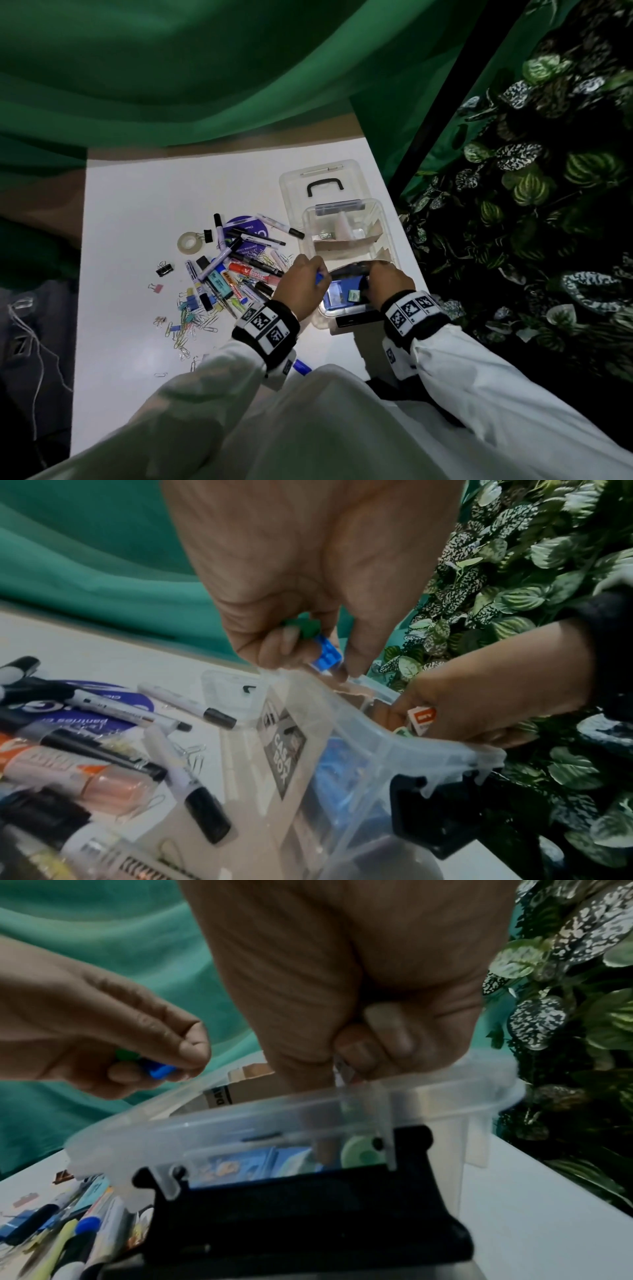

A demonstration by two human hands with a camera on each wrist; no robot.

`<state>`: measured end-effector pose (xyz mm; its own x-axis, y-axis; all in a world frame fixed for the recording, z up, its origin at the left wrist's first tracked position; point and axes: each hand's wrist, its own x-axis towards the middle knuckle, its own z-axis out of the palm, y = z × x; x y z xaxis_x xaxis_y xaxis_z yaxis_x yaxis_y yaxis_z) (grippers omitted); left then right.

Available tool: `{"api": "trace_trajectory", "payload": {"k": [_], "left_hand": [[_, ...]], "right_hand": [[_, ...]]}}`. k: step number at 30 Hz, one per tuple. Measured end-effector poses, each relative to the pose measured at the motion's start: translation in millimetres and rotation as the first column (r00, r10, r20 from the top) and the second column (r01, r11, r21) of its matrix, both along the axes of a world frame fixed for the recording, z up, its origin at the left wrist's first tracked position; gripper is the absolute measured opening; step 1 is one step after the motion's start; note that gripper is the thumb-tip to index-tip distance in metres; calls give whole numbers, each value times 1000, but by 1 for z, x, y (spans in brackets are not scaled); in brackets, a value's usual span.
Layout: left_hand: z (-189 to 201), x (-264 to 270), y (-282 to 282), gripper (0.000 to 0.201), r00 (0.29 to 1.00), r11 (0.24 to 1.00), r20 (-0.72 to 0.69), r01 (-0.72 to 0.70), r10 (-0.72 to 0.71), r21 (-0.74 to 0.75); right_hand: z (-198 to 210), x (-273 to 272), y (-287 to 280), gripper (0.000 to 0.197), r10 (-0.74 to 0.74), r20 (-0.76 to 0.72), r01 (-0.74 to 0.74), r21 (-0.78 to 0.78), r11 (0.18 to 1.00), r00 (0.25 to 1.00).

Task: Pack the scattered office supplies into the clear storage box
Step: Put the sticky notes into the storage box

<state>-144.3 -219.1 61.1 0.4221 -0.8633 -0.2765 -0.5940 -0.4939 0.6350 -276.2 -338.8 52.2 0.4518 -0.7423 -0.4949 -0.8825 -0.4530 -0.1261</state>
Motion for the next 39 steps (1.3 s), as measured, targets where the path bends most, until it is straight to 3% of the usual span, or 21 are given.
{"api": "trace_trajectory", "payload": {"k": [3, 5, 7, 10, 15, 19, 26, 30, 32, 34, 39], "left_hand": [[-3, 3, 3, 8, 998, 1000, -65, -22, 20, -21], [-4, 5, 4, 11, 995, 998, -95, -41, 36, -52], [-5, 7, 5, 12, 993, 997, -108, -52, 45, -63], [-5, 7, 6, 9, 992, 997, -115, -52, 45, -56], [-1, 8, 8, 11, 988, 998, -144, -52, 47, -30], [8, 8, 6, 28, 985, 999, -168, 42, -43, -12], [20, -1, -13, 17, 976, 999, -215, 4, -13, -40], [20, -5, -18, 13, 982, 998, -184, 19, -30, -62], [19, -7, -21, 13, 988, 995, -142, 55, -67, -87], [17, -15, -28, 12, 989, 990, -97, 102, -111, -97], [10, -56, -59, 20, 935, 936, 18, 353, -353, 18]], "right_hand": [[9, -7, 1, 34, -13, 37, 13, 14, 1000, 999], [16, -10, 4, 39, -67, 143, 60, 51, 997, 987], [21, -6, 10, 36, -173, 273, 122, 193, 974, 946], [17, 6, 23, 29, -270, 326, 145, 360, 921, 906], [7, 12, 26, 40, -16, 155, -18, 215, 976, 988], [12, -5, 3, 28, -24, 196, -20, 220, 975, 980], [15, -19, -6, 18, -11, 254, -47, 222, 974, 967], [8, -14, 1, 43, 103, 206, -146, 206, 967, 973], [7, -18, 2, 47, 131, 177, -154, 121, 981, 975], [14, -27, -1, 37, 124, 189, -131, 23, 991, 974], [19, -53, -13, 38, 159, 373, -75, -229, 970, 914]]}}
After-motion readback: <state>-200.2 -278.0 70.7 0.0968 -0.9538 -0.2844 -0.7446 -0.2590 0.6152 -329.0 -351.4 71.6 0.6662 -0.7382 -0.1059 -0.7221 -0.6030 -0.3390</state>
